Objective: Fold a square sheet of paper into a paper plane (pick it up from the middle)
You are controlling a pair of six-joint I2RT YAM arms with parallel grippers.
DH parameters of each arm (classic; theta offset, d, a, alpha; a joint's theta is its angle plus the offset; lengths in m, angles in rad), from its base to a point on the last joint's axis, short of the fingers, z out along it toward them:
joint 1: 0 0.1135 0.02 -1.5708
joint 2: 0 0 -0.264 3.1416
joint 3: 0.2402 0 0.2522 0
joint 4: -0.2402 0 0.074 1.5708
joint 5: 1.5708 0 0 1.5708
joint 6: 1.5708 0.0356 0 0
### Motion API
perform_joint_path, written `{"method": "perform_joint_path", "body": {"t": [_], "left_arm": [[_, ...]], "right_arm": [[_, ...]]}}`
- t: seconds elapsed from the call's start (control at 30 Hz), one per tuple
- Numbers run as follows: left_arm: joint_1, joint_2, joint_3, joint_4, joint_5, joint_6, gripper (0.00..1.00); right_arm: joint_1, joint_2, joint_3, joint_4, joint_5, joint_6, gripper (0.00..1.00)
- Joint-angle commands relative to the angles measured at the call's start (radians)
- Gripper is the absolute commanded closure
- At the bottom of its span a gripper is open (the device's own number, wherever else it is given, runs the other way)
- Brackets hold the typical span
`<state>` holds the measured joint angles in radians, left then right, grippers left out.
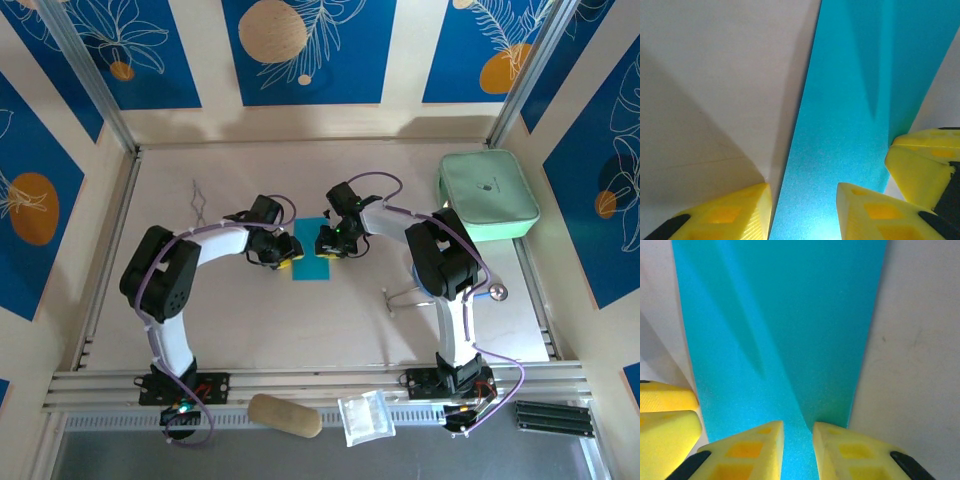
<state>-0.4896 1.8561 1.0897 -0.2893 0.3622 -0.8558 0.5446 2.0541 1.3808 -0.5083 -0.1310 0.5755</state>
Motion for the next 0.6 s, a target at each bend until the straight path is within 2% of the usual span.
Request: {"method": "perform_joint_path", "body": {"t": [0.0, 0.17, 0.33, 0.57], "left_arm": [[-0.010, 0.026, 0.027, -0.033, 0.026, -0.002, 0.60], [-0.026, 0.044, 0.051, -0.059, 0.031, 0.010, 0.59], [-0.047, 0.063, 0.102, -0.175, -0.060, 0.050, 0.57], [-0.066, 0.073, 0.104, -0.160, -0.007, 0.059, 0.57]], "right_arm": [[-0.011, 0.052, -0.019, -0.044, 0.034, -0.019, 0.73], [-0.013, 0.052, -0.020, -0.044, 0.033, -0.019, 0.74], [-0.015, 0.054, -0.024, -0.042, 0.031, -0.017, 0.74], [-0.020, 0.055, -0.027, -0.039, 0.031, -0.015, 0.74]]}}
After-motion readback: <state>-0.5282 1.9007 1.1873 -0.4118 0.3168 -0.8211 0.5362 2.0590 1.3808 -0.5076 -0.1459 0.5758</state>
